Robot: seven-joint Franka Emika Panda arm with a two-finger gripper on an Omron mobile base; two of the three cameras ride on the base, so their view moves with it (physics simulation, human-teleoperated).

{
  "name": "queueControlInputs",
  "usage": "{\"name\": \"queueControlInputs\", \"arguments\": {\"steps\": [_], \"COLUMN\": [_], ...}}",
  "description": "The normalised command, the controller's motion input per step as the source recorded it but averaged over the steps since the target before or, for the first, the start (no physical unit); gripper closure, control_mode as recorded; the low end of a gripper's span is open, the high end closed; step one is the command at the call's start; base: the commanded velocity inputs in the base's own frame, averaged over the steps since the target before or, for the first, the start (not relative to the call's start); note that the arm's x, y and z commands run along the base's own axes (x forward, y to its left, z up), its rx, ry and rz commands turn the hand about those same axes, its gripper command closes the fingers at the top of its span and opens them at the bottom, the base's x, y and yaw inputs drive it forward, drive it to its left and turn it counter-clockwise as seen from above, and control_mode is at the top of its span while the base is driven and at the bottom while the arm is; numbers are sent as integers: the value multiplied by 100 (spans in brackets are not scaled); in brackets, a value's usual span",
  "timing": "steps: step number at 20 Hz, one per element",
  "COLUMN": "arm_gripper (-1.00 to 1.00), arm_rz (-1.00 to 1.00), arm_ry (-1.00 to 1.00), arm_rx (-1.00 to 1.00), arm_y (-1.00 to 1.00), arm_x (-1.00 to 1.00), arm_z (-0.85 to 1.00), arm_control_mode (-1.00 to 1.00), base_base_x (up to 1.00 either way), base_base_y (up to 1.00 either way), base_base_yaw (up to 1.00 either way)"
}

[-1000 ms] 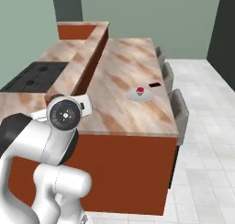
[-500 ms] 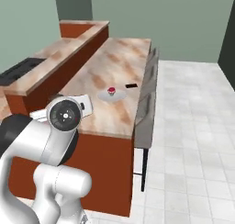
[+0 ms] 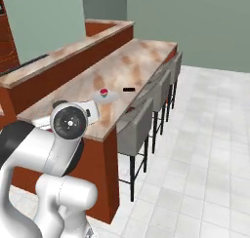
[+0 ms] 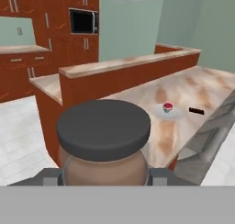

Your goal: Take the cinnamon bottle from the cabinet and place it on the dining table, next to the plate with the cupcake. Then take the chocolate from the dining counter and place it on the cupcake plate.

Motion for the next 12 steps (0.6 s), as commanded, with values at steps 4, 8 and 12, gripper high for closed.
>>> {"name": "queueControlInputs", "arguments": {"steps": [4, 8, 12], "arm_gripper": [100, 100, 100], "arm_rz": [0, 0, 0], "arm_ry": [0, 0, 0], "arm_rx": [0, 0, 0], "arm_y": [0, 0, 0], "arm_x": [0, 0, 0], "arm_z": [0, 0, 0], "arm_control_mode": [100, 100, 100], "base_base_x": [0, 6, 27], "base_base_y": [-94, -81, -73], "base_base_yaw": [40, 46, 48]}}
